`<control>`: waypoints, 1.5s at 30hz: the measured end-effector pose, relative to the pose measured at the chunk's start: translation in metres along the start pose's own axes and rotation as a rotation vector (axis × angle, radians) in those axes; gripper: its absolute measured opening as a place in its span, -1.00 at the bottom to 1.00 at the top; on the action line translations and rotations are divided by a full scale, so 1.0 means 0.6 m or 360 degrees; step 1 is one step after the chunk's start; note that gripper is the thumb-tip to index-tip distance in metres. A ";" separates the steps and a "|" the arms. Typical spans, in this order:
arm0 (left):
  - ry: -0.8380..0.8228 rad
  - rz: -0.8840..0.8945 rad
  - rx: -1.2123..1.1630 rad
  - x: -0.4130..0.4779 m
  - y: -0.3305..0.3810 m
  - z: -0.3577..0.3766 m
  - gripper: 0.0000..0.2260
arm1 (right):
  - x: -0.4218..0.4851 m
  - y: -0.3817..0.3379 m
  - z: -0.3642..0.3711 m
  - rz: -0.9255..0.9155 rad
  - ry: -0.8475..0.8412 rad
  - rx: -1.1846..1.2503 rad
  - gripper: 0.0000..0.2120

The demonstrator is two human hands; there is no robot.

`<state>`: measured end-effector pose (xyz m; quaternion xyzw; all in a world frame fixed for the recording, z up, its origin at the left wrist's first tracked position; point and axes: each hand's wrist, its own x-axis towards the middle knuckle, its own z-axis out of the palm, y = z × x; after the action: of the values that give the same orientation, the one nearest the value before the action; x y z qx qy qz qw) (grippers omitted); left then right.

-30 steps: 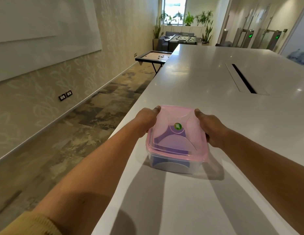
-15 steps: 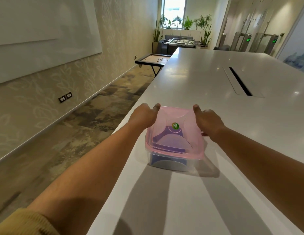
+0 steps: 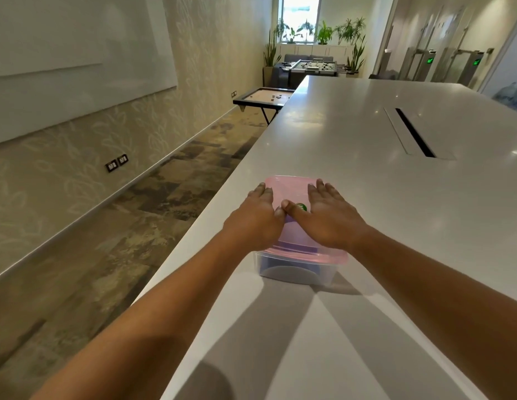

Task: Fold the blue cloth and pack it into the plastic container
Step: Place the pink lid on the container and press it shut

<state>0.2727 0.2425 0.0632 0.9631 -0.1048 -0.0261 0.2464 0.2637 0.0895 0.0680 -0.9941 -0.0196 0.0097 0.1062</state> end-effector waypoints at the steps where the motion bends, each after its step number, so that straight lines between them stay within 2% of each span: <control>1: 0.0000 0.0012 0.0004 -0.001 0.000 -0.001 -0.47 | 0.003 -0.001 -0.003 0.0015 -0.0023 -0.0029 -0.13; 5: -0.0038 0.0033 0.0024 -0.004 0.001 -0.006 -0.47 | 0.020 0.006 -0.015 0.0032 -0.0037 -0.0170 -0.04; 12: -0.0048 0.0017 0.0085 -0.003 0.004 -0.004 -0.47 | 0.030 0.013 -0.011 -0.0033 -0.0029 -0.0083 -0.02; 17: -0.0067 -0.0011 0.0098 -0.006 0.010 -0.007 -0.46 | 0.026 0.011 -0.017 0.0000 -0.0122 -0.0015 0.00; 23: -0.0081 0.0010 0.0052 -0.011 0.012 -0.009 -0.46 | -0.027 0.002 -0.006 -0.0047 -0.0126 0.0014 -0.10; 29: -0.0105 0.0074 -0.0065 -0.013 0.015 -0.008 -0.47 | -0.056 -0.003 0.011 0.0032 0.0029 -0.0015 -0.05; 45: 0.0037 0.0038 -0.0231 -0.007 0.009 0.008 -0.47 | -0.062 -0.008 0.013 0.0043 0.0076 0.0011 -0.02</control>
<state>0.2670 0.2362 0.0615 0.9416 -0.1112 -0.0194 0.3172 0.2265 0.0944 0.0623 -0.9938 -0.0035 -0.0125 0.1100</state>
